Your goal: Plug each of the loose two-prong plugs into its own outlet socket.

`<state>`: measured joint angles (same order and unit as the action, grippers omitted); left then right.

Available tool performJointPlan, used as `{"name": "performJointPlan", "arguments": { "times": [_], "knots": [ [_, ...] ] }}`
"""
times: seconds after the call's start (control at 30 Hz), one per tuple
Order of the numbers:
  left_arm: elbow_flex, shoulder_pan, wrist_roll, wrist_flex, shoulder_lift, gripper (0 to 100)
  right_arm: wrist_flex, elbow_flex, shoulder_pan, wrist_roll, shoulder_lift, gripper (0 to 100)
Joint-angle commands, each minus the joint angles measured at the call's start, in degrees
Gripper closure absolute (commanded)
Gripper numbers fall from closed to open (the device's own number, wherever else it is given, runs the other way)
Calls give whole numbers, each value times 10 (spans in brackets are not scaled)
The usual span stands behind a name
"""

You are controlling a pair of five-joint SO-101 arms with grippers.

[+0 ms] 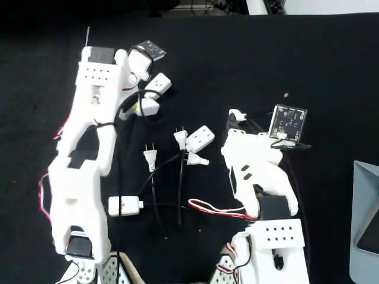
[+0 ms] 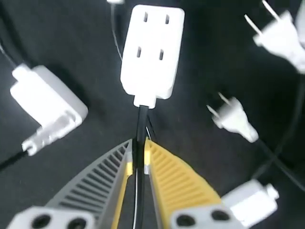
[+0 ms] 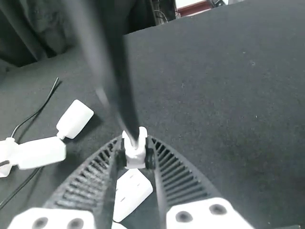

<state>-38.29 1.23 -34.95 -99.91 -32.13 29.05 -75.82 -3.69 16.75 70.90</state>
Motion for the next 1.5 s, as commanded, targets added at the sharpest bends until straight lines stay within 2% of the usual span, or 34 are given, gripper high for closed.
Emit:
{"name": "performJointPlan", "arguments": {
  "times": [0.0,0.23,0.47,0.67,0.77,0.83,0.97,1.1,1.3,1.47],
  "knots": [
    [117,-7,-18,-8,147,972,-13,7,4,4,4,986],
    [334,-53,-40,28,308,972,-10,7,-13,1,4,986],
    [615,-115,-92,164,423,972,33,17,-66,-6,4,986],
    [805,-126,-103,281,495,971,53,22,-112,-40,4,986],
    [851,-127,-101,309,515,955,77,33,-151,-49,3,986],
    [864,-133,-98,309,526,877,101,44,-179,-55,3,986],
    [860,-180,-33,315,566,737,118,62,-225,-76,2,986],
    [863,-217,-48,309,637,728,120,88,-264,-101,-27,986],
    [909,-269,-40,314,750,729,116,179,-311,-102,-174,986],
    [990,-299,49,355,826,730,114,259,-344,-130,-289,986]
  ]
}}
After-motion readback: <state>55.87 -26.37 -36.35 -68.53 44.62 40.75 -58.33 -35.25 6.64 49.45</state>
